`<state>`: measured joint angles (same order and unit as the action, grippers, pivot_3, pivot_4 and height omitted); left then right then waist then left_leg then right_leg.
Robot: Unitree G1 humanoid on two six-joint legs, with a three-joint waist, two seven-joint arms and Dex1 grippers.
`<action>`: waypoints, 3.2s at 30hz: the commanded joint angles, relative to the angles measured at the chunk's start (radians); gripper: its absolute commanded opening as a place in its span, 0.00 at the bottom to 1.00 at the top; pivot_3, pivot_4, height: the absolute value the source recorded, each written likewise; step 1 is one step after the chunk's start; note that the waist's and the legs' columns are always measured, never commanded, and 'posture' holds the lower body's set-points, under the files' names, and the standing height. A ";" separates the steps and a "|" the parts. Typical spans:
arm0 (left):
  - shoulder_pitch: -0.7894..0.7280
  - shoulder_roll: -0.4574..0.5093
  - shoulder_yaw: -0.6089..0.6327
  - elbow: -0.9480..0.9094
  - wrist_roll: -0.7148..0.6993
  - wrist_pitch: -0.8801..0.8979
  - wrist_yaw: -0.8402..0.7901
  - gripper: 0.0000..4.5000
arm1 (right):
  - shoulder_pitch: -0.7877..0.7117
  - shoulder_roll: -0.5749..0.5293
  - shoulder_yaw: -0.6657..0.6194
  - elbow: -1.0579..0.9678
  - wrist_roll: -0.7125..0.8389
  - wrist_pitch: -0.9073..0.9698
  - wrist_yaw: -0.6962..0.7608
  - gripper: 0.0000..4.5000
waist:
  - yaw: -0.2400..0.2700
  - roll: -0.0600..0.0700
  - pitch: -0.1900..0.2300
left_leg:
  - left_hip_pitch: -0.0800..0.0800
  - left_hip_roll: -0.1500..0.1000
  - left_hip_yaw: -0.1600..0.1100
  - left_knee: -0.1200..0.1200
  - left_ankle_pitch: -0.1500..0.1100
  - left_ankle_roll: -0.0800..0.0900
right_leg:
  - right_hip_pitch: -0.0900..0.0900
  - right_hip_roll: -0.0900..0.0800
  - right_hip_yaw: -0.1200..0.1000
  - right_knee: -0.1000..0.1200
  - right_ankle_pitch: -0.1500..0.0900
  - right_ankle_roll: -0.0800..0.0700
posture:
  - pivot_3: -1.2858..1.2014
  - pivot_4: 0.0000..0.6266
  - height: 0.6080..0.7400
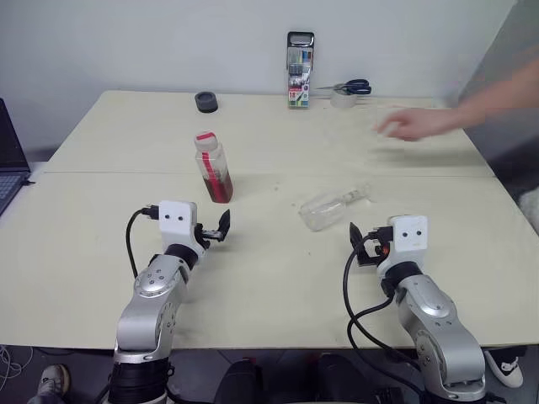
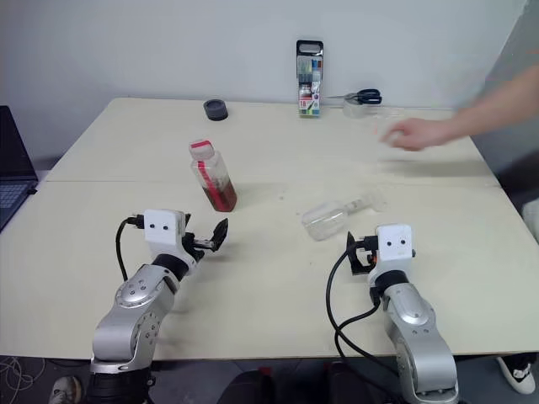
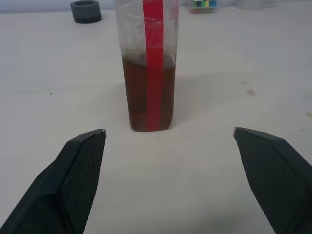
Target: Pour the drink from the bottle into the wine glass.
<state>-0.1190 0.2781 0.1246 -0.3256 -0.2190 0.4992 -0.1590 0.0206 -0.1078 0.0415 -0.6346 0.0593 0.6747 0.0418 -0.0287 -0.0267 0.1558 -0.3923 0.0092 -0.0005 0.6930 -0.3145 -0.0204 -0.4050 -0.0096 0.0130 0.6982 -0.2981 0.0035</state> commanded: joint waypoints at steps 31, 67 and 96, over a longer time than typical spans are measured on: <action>-0.089 0.004 0.021 0.018 0.024 -0.031 0.042 0.99 | -0.323 -0.177 -0.119 -0.033 0.368 0.085 0.369 1.00 | -0.001 0.001 0.001 | 0.000 0.000 0.000 0.000 0.000 0.000 | 0.000 0.001 -0.001 0.000 0.000 0.000 | 0.52 0.24 1.00; -0.458 -0.011 0.020 0.494 0.059 -0.241 -0.015 0.99 | -0.508 -0.245 -0.048 0.040 0.549 0.123 0.387 1.00 | 0.003 0.001 0.001 | -0.003 0.000 -0.002 0.001 0.000 0.000 | 0.000 0.000 -0.003 -0.001 0.000 0.000 | 0.52 0.24 1.00; -0.554 0.009 0.029 0.651 0.075 -0.355 -0.048 0.99 | -0.484 -0.254 -0.041 0.018 0.560 0.125 0.362 1.00 | 0.002 0.001 0.001 | -0.004 0.000 -0.002 0.002 0.000 0.000 | -0.001 -0.001 -0.003 -0.001 0.000 0.000 | 0.52 0.24 1.00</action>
<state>-0.6468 0.2788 0.1438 0.3527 -0.1425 0.1674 -0.2073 -0.4587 -0.3628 0.0061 -0.5859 0.6116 0.8181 0.4082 -0.0263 -0.0261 0.1570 -0.3961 0.0091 -0.0024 0.6949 -0.3143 -0.0207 -0.4062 -0.0105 0.0098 0.6972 -0.2978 0.0033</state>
